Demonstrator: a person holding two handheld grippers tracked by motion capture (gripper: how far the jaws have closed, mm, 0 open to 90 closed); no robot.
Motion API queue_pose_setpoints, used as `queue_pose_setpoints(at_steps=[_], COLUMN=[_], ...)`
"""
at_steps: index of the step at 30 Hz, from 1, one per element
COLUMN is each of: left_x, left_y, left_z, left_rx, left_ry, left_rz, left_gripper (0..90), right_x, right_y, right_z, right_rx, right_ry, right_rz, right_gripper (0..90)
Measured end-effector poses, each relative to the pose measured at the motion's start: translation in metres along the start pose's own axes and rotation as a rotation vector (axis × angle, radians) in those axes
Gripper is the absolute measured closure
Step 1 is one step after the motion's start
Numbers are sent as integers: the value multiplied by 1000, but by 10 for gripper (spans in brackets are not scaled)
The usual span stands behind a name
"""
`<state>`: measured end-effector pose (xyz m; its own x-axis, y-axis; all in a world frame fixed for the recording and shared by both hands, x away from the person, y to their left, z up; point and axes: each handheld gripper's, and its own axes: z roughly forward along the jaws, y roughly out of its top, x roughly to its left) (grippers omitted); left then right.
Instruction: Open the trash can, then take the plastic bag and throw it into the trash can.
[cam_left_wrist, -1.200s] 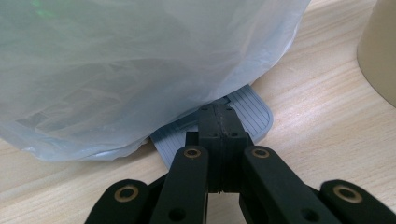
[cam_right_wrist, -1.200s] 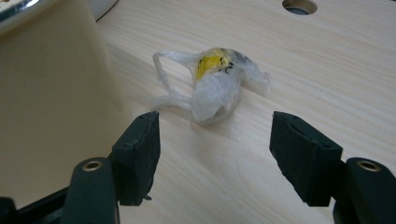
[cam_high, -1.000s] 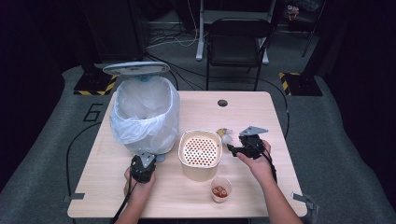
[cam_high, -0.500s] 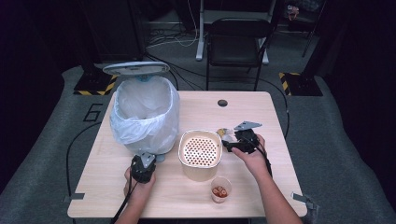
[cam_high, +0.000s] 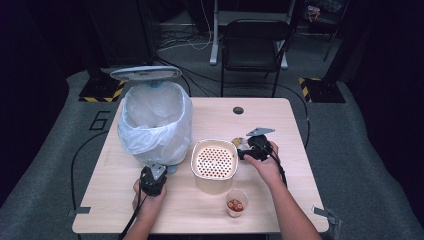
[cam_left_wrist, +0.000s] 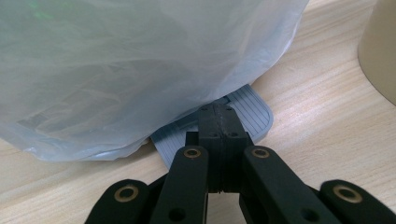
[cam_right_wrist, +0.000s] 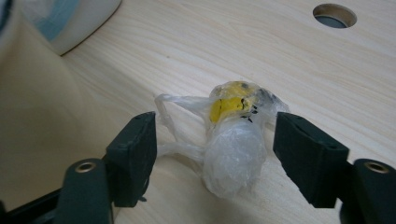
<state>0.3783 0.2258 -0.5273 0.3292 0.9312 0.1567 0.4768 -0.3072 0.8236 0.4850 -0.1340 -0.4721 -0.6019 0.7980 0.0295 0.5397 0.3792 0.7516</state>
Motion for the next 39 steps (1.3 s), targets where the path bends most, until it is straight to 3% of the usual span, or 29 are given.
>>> queue_pose_setpoints(at_steps=[3,6,7,8,9,12,17,31,39], left_x=[0,0,0,0,0,0,0,0,0], left_y=[0,0,0,0,0,0,0,0,0], left_z=[0,-1,0,0,-1,-1,0,-1,0], left_rx=[2,10,4,4,8,10,-1,9,0], left_ry=[-3,-6,-3,-3,-6,-5,1,-6,1], left_rz=[0,1,0,0,0,2,0,0,1], left_gripper=[900,900,900,900,900,900,900,900,900], right_x=[0,2,3,3,4,5,3,-2,-1], right_y=[0,0,0,0,1,1,2,10,19], right_z=[3,5,6,6,5,5,-3,-20,-36], right_rx=[2,6,13,13,15,10,4,-9,-29], right_ry=[6,-3,-2,-2,3,1,17,24,21], right_rz=[-2,-26,-19,-19,-33,-39,-10,26,0], right_gripper=[414,576,669,669,744,806,872,900,900])
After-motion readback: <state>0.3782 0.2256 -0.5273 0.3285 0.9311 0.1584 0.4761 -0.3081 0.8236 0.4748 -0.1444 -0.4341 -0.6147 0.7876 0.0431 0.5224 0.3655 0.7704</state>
